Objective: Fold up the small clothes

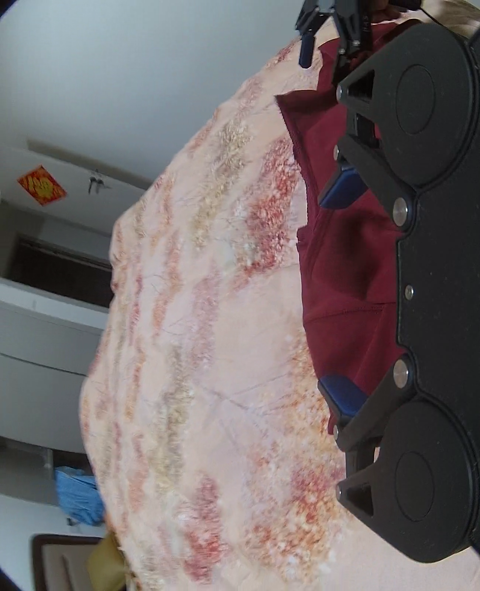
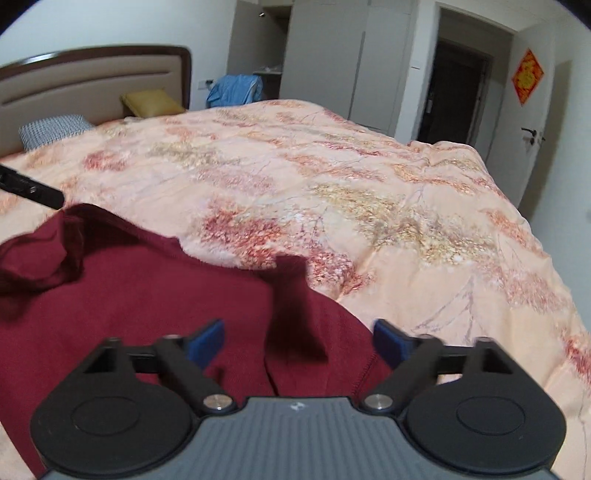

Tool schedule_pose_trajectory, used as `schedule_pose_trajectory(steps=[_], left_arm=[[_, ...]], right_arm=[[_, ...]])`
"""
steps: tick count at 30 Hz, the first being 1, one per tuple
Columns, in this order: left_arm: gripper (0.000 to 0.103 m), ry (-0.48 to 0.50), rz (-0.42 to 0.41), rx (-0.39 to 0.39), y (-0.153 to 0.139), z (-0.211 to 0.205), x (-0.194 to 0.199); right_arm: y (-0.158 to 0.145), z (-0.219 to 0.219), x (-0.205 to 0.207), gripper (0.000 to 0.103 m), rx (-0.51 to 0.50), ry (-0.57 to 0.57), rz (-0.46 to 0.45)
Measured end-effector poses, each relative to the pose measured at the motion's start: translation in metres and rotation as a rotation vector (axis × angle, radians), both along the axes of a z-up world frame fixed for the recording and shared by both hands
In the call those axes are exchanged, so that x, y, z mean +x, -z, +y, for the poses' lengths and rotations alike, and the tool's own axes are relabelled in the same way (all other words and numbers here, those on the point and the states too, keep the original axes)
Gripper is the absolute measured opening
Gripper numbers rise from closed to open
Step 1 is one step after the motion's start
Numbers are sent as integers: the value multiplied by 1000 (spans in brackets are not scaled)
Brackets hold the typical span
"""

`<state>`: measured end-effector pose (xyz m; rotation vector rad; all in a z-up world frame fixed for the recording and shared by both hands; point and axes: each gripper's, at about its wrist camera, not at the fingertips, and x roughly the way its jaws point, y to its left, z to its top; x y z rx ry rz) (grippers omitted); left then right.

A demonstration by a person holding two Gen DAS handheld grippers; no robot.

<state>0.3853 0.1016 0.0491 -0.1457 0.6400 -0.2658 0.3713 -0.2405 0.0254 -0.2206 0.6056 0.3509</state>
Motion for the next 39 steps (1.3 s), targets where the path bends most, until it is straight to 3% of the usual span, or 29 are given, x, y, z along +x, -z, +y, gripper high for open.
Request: schedule_pose_trajectory(steps=[8,12,14,18,20,22,24,26,27,29,30,33,36,39], left_arm=[[102,123,-64,220,18,-24,-81],[102,126,-123,337,36,-34,-123],[99,100,-148,359,42,-36,-135],[81,24,-116,257,48,-25,-141],[56,-48,-68,187,47,-16,-137],[35,-88,-32,130,47,-9,-134],[25,-85,-1,79,47,-5,-132],[10,-78,25,54,49,-3,-130],[9,-76,33,48,50,-3,-128],[8,-88,39,0,43,2,-124],[8,-105,36,-54,37,8,-123],[8,-179,51,-231,21,33,-120],[8,-236,136,-290,30,47,-113],[8,-252,201,-299,53,52,-114]], right_arm=[[1,-21,-36,99,44,-5,12],[15,-30,-73,101,61,6,13],[22,-34,-95,103,71,24,-14],[34,-40,-128,103,133,73,-65],[40,-42,-135,99,177,100,-64],[42,-44,-140,84,195,150,-72],[43,-49,-146,70,244,215,-88],[44,-57,-150,50,309,247,-88],[45,-59,-152,45,327,260,-84],[46,-60,-151,15,339,252,-66],[46,-60,-151,11,342,248,-59],[31,-65,-148,10,371,252,-71],[17,-77,-145,10,435,293,-73],[23,-87,-143,9,494,328,-27]])
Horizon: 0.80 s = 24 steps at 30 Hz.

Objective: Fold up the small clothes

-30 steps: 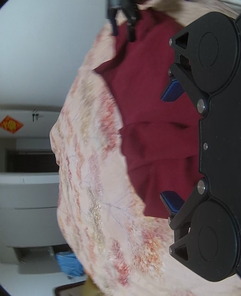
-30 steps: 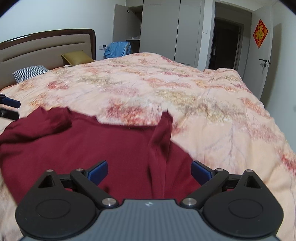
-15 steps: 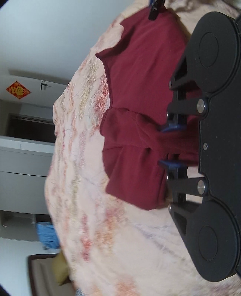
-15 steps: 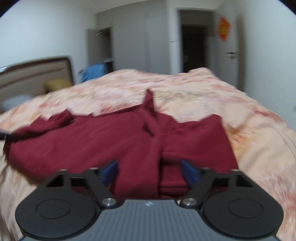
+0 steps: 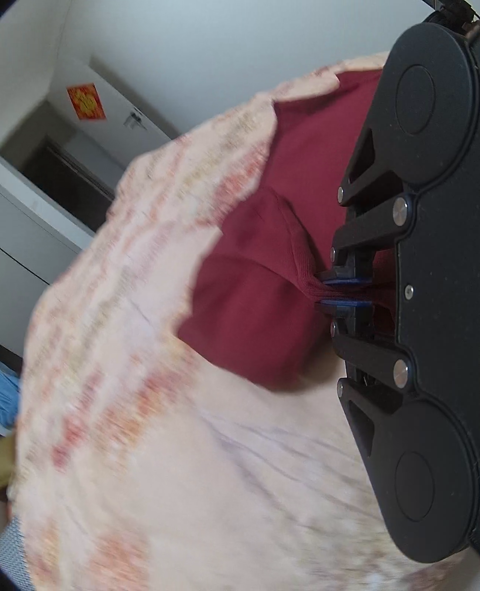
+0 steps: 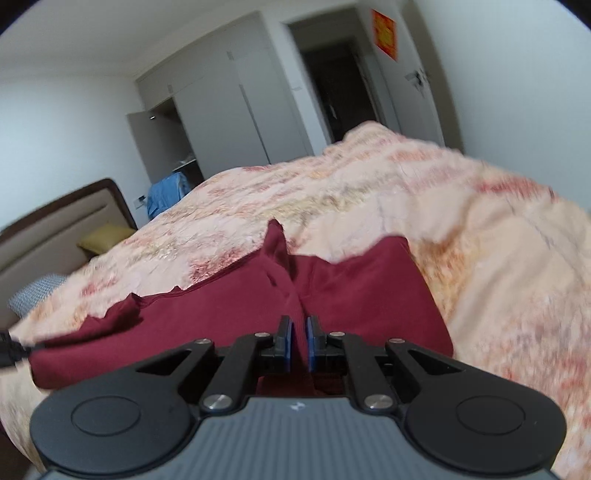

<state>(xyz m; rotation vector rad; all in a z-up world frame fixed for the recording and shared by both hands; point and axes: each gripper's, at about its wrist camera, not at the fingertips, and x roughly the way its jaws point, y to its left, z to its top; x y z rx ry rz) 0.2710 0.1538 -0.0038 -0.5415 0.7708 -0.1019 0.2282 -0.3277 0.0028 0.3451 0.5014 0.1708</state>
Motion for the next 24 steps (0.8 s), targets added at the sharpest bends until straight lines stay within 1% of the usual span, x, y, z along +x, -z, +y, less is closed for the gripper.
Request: schedule_pose_trajectory(steps=[2,4,6,8,9,11,12,13,14,15,16,17,18,19,20,21,23,24], left_arm=[[8,3,-6,-18,10,3,-5],[9,13,-11,-59,17,8,-9],[13,26,-17,-70,19,10,-11],[31,50,-25,-65,17,10,-14],[35,63,-32,-72,16,11,-16],[56,95,-47,-83,16,10,-23],[60,111,-50,-80,17,10,-26],[61,129,-56,-73,19,8,-31],[61,145,-66,-61,21,8,-35],[60,163,-81,-49,23,6,-40],[56,177,-97,-33,25,6,-44],[50,191,-110,-12,26,5,-47],[44,203,-124,9,27,4,-48],[36,209,-134,25,28,3,-49],[32,206,-139,36,29,3,-49],[30,203,-145,37,29,3,-49],[13,203,-163,29,28,5,-50],[9,200,-171,36,27,5,-51]], right_arm=[[8,2,-3,9,-17,2,20],[17,4,-7,9,-18,2,37],[22,3,-11,9,-10,2,48],[24,4,-13,9,-15,-14,39],[23,4,-15,9,-15,-28,34],[23,4,-16,13,-11,-49,35],[23,4,-18,15,-8,-54,33],[23,3,-20,20,-3,-59,29],[24,2,-23,28,9,-68,27],[24,1,-26,31,21,-75,22],[24,1,-29,35,28,-82,18],[24,1,-32,36,28,-88,15],[25,2,-34,36,22,-92,16],[26,2,-36,36,13,-99,17],[26,3,-38,36,4,-103,17],[27,4,-39,35,-7,-106,18],[26,7,-40,26,-24,-111,17],[24,8,-40,25,-28,-113,12]])
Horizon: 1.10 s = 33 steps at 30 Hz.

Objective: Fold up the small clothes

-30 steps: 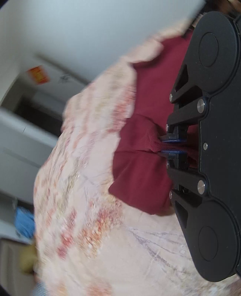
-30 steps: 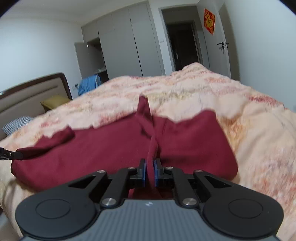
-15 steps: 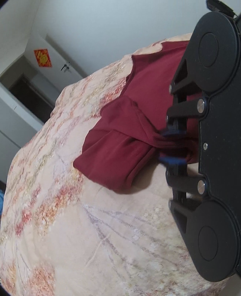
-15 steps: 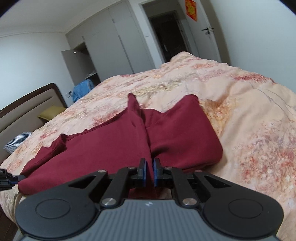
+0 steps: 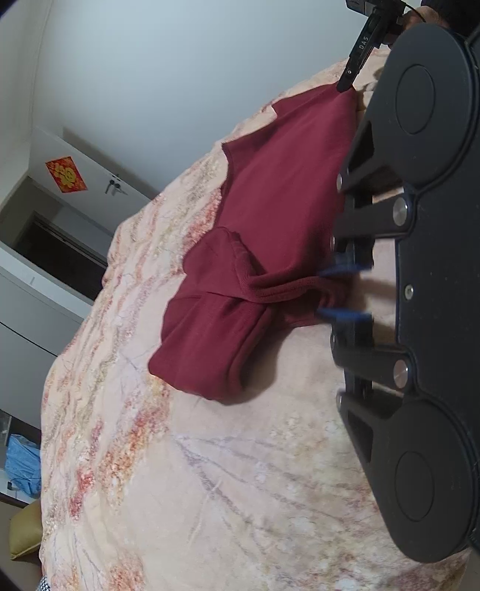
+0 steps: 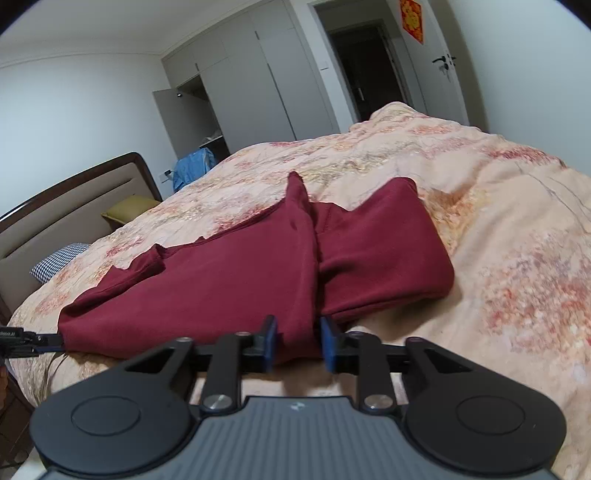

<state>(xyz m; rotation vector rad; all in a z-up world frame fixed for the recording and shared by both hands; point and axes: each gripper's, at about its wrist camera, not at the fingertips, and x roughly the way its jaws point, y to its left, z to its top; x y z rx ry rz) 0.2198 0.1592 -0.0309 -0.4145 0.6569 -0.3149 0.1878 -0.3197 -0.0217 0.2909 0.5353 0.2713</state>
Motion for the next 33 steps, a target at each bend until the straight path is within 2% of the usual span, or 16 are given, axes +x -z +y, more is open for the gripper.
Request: schedule_pose_trajectory(steps=[2,7,10,15,18,21,22,23,26,29,30,32,33], left_arm=[[7,-18,-17,12,-5,1,-3],[6,-90,-41,-18,-14,12,-16],[6,-98,-13,-19,-3,14,-19],[6,-107,16,-49,12,19,-16],[14,-65,14,10,3,12,-15],[39,-30,5,104,-12,-2,-17],[54,-22,-9,121,-18,-6,-18],[64,-19,-25,138,-23,-10,-18],[67,-4,-66,197,-39,-26,-13],[67,23,-92,315,-50,-51,9],[67,27,-88,355,-51,-60,19],[67,52,-84,405,-51,-75,41],[67,68,-77,420,-49,-81,53]], right_arm=[[-3,3,0,18,-15,2,-9],[-13,3,-4,14,-11,23,-35],[-13,2,-5,13,-18,38,-22],[5,0,-5,13,-1,58,27],[5,0,-3,13,4,52,32],[1,-1,-1,21,-12,24,28],[0,-1,0,25,-24,17,25],[-2,0,1,36,-40,13,23],[-10,3,4,59,-84,-7,-6],[-20,7,13,73,-128,-34,-42],[-23,8,18,75,-138,-44,-49],[-27,12,32,86,-148,-61,-54],[-29,15,39,88,-152,-68,-57]])
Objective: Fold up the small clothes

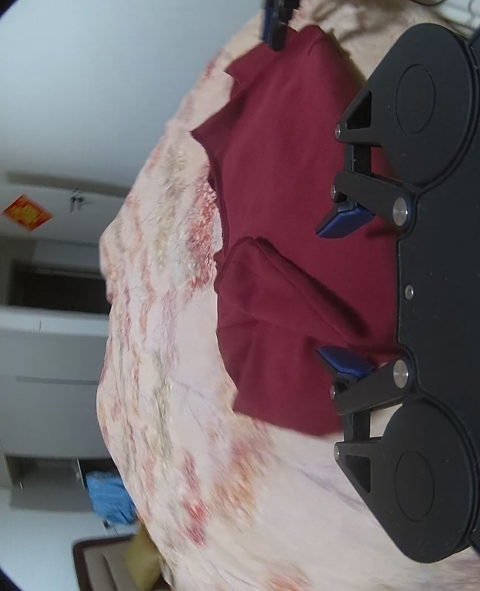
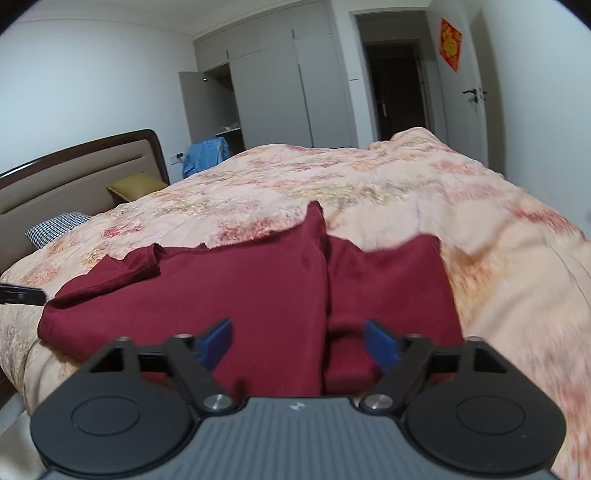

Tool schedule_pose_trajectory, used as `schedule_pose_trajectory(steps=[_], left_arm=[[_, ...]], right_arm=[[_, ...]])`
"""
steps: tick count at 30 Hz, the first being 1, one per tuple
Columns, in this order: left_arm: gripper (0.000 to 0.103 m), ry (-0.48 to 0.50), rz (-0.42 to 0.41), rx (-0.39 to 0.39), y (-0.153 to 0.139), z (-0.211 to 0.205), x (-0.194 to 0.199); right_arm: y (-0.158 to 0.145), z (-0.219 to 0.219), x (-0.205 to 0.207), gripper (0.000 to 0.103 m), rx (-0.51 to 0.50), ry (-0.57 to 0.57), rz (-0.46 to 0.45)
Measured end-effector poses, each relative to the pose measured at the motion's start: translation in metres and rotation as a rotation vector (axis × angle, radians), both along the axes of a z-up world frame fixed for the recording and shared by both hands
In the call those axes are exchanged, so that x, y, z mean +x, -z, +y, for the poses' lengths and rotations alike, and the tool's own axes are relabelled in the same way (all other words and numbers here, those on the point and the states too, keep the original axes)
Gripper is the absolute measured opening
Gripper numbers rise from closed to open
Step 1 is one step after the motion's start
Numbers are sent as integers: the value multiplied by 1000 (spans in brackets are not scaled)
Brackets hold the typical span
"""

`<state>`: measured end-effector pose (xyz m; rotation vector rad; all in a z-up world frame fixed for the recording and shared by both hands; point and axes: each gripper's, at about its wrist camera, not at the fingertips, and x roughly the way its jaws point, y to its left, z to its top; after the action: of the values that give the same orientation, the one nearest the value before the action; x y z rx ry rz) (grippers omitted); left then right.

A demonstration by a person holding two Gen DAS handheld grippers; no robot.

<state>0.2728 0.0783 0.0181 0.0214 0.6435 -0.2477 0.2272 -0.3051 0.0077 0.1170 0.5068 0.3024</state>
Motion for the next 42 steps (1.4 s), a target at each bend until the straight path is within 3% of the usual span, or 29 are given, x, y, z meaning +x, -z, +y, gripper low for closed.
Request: schedule_pose_trajectory(steps=[5,10,12,14,15,17,19,23,25,27,28,29,33,36,39,42], left_arm=[[67,19,53,115,10,-26,39],[70,55,7,252,19,-48,47],[63,51,-8,278,21,-50,52],[42,36,-12,274,19,-48,59],[38,30,-13,265,17,-46,63],[17,21,-23,238,13,-41,69],[8,19,-28,198,8,-33,75],[5,-40,-66,129,-1,-17,87],[5,-91,-89,71,-7,-2,93],[4,-131,-92,6,-11,13,100],[4,-148,-93,-15,-13,20,103],[4,-160,-102,-28,-14,24,105],[4,-180,-172,-107,-20,34,103],[4,-206,-114,-134,-7,35,114],[4,-250,7,-183,19,42,131],[5,-272,51,-226,36,49,136]], right_arm=[[-7,15,32,97,-34,-29,-13],[-3,20,56,101,-44,-45,6],[1,22,62,101,-64,-53,13],[4,24,70,101,-85,-53,12],[4,24,74,100,-93,-51,9],[3,26,83,92,-107,-47,6],[-1,28,93,81,-115,-56,8],[-7,33,113,61,-132,-79,2],[-6,37,128,57,-146,-78,31],[-3,37,144,40,-158,-60,62],[-2,36,151,19,-160,-51,75],[-1,35,157,6,-160,-41,81],[-14,27,157,6,-143,14,-17],[-21,21,151,6,-132,77,-93],[-8,19,162,6,-140,85,-26],[7,16,169,6,-130,96,33]])
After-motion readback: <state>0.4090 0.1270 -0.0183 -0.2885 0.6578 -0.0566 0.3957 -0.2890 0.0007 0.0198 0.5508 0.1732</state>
